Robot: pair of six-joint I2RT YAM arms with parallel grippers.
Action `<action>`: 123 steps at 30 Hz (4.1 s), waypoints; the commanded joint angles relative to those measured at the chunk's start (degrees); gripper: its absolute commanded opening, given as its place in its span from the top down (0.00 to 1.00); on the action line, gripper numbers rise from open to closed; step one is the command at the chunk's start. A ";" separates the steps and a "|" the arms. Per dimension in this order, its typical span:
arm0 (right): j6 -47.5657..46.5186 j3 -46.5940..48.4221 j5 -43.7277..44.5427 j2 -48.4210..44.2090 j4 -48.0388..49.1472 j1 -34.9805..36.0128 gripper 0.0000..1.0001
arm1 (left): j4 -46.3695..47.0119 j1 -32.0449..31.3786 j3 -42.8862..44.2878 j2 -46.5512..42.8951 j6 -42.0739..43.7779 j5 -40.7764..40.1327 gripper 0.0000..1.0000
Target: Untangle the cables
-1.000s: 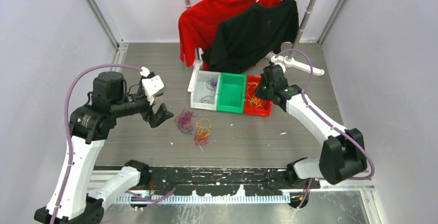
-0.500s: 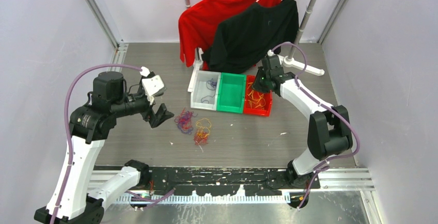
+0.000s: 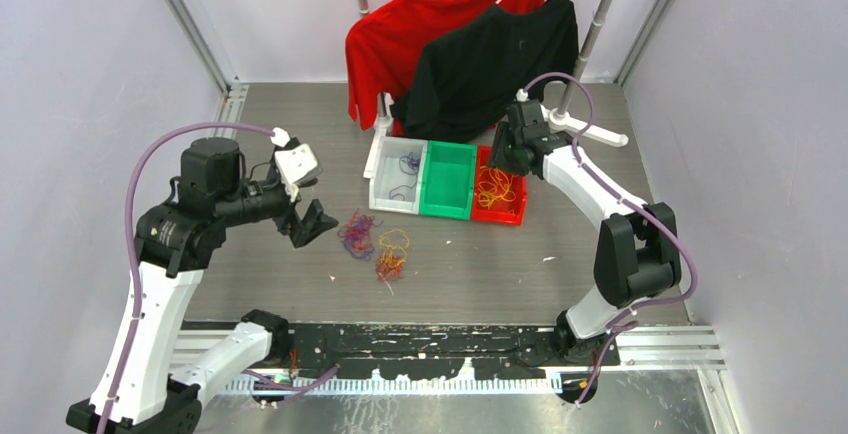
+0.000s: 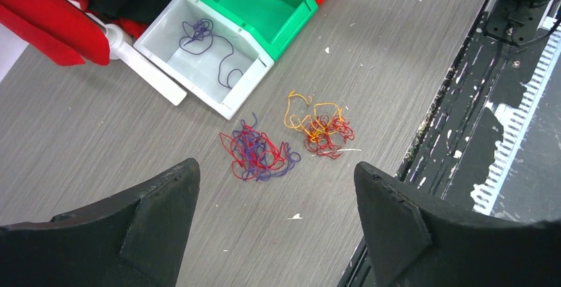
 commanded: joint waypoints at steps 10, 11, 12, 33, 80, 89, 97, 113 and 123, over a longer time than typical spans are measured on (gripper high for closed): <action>-3.09 -10.21 4.25 -15.31 13.43 27.01 0.42 | -0.50 -0.16 0.66 4.05 -6.03 -1.85 0.13; -2.75 -11.32 2.84 -15.09 15.22 29.17 0.43 | -0.28 -0.11 0.30 4.00 -6.14 -1.79 0.13; -2.41 -12.24 1.00 -14.22 17.10 30.88 0.42 | -0.19 -0.13 -0.17 3.90 -6.25 -1.64 0.13; 0.80 -7.24 -6.34 7.28 26.36 37.31 0.46 | -2.81 -0.11 -4.83 -0.37 -2.80 1.31 0.13; 3.07 -3.25 -0.66 -1.14 29.28 41.04 0.96 | -2.57 -0.11 -7.42 -3.65 -1.42 3.22 0.13; 4.63 -8.05 -9.09 -12.59 36.10 41.05 0.98 | 2.08 -0.13 -10.94 -4.78 -4.69 5.93 0.13; 10.17 -10.67 -13.69 -15.03 46.01 41.48 0.96 | 15.69 -0.12 -18.35 -8.73 -17.99 7.89 0.14; 12.55 -12.65 -14.04 -18.07 51.46 43.32 0.96 | 17.90 -0.11 -20.03 -8.59 -19.20 6.44 0.55; 13.64 -12.04 -14.63 -17.32 52.51 44.55 0.96 | 18.46 -0.18 -18.84 -8.29 -20.15 7.34 0.84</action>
